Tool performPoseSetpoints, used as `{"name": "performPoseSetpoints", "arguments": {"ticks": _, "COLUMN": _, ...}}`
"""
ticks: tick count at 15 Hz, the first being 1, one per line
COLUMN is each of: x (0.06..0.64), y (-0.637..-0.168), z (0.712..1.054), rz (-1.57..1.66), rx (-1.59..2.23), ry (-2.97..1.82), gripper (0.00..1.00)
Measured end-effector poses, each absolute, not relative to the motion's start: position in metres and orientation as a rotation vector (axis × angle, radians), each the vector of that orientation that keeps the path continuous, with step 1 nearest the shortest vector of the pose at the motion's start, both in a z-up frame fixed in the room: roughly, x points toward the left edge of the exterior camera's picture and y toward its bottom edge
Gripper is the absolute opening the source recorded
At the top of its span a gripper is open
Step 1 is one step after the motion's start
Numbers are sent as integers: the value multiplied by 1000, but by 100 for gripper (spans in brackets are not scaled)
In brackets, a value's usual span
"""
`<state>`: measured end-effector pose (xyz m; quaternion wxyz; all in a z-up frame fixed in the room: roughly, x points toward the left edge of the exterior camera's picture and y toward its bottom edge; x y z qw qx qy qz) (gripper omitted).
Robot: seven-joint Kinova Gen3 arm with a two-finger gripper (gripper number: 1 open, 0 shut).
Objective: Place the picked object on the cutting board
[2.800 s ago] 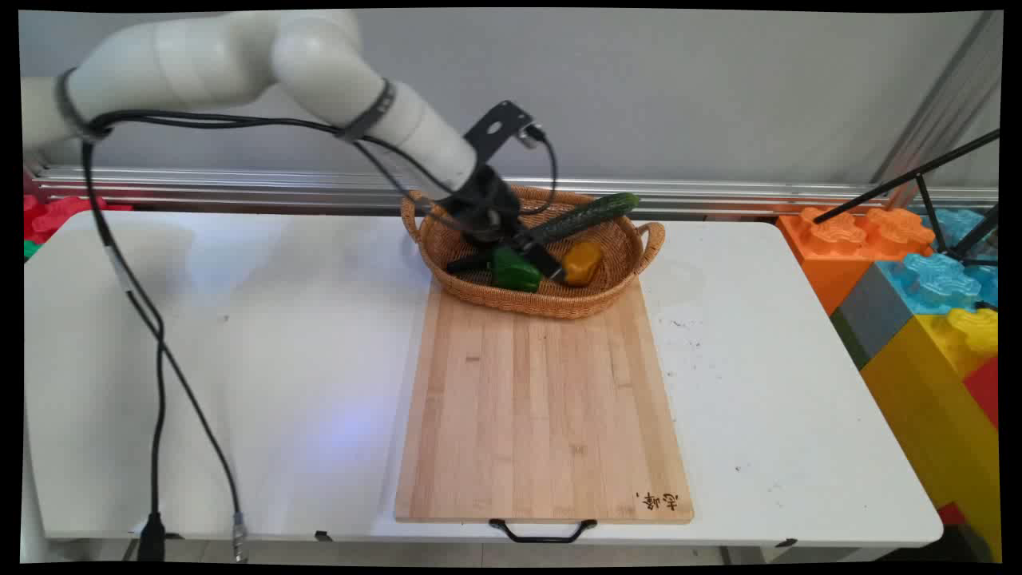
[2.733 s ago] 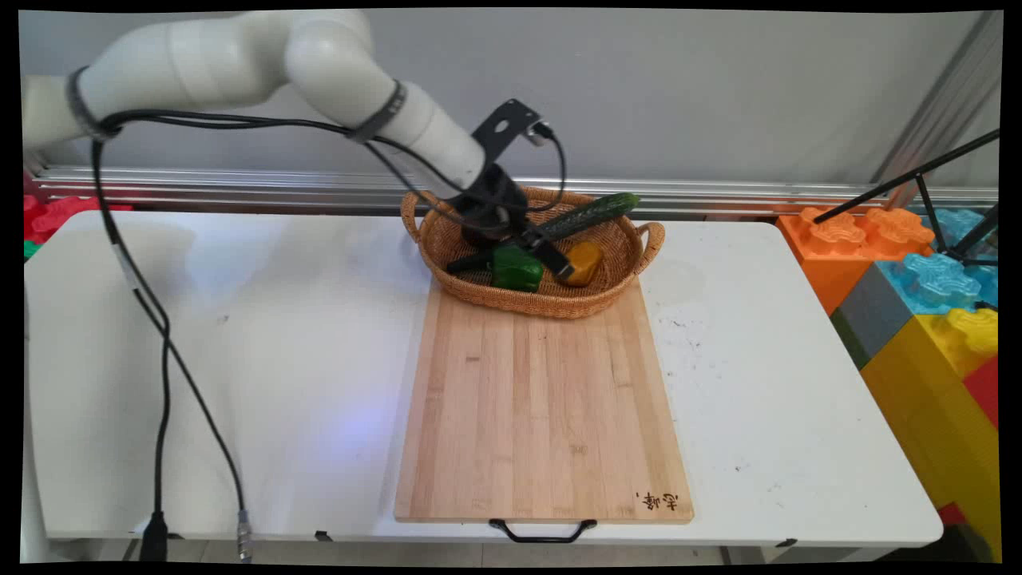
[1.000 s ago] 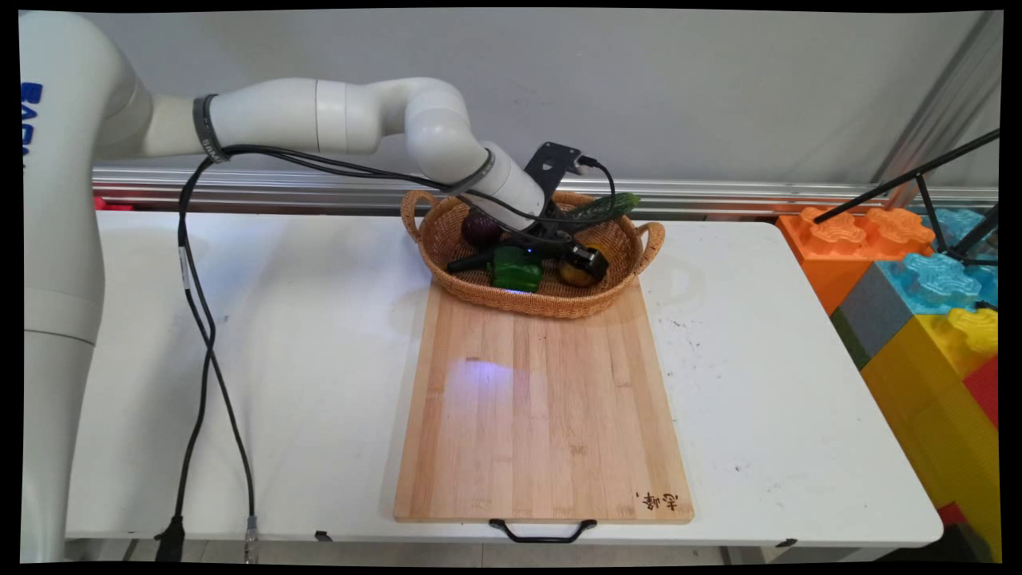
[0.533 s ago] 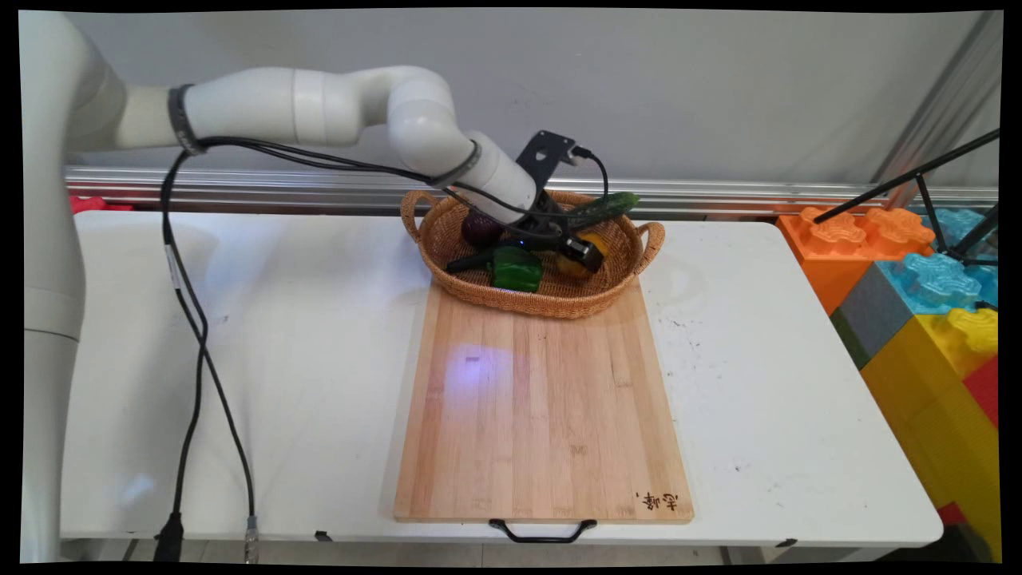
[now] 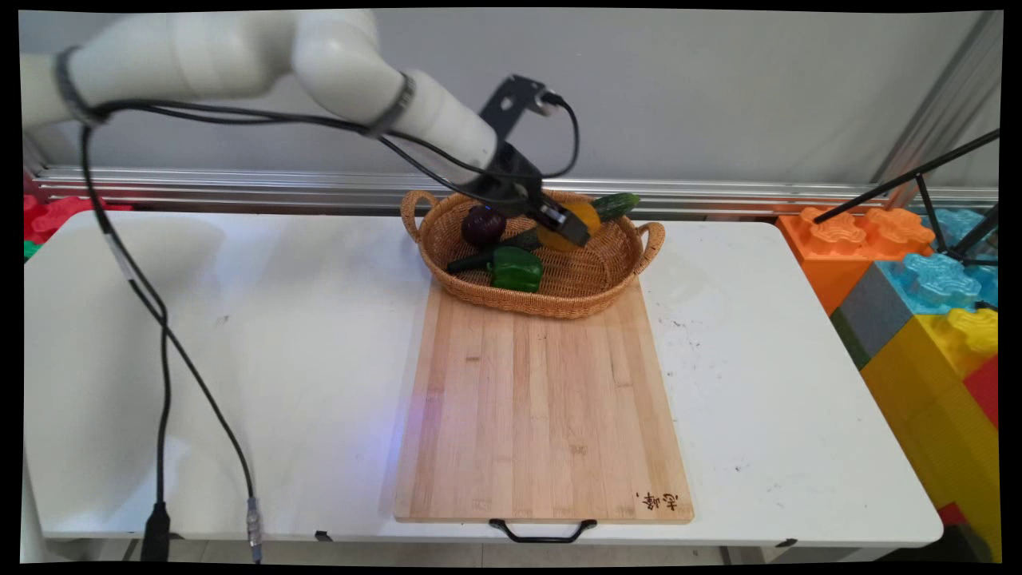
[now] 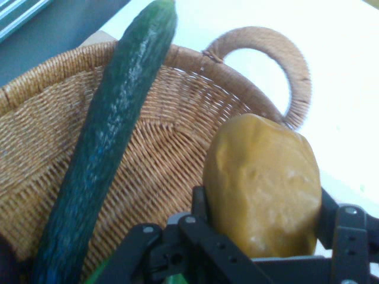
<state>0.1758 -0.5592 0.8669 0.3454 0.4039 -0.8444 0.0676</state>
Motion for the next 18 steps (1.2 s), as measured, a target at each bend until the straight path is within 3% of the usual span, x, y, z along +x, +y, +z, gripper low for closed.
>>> {"name": "performPoseSetpoints", "arguments": {"ticks": 4, "x": 204, "y": -525, "z": 898, "rz": 143, "rx": 933, "ry": -2268, "gripper": 0}}
{"name": "performPoseSetpoints", "arguments": {"ticks": 9, "x": 229, "y": -474, "z": 911, "rz": 18, "rx": 696, "ry": -2380, "gripper": 0}}
{"name": "performPoseSetpoints", "arguments": {"ticks": 13, "x": 235, "y": -451, "z": 894, "rz": -37, "rx": 502, "ry": -2459, "gripper": 0}}
{"name": "performPoseSetpoints", "arguments": {"ticks": 18, "x": 233, "y": -447, "z": 841, "rz": -28, "rx": 277, "ry": -2566, "gripper": 0}}
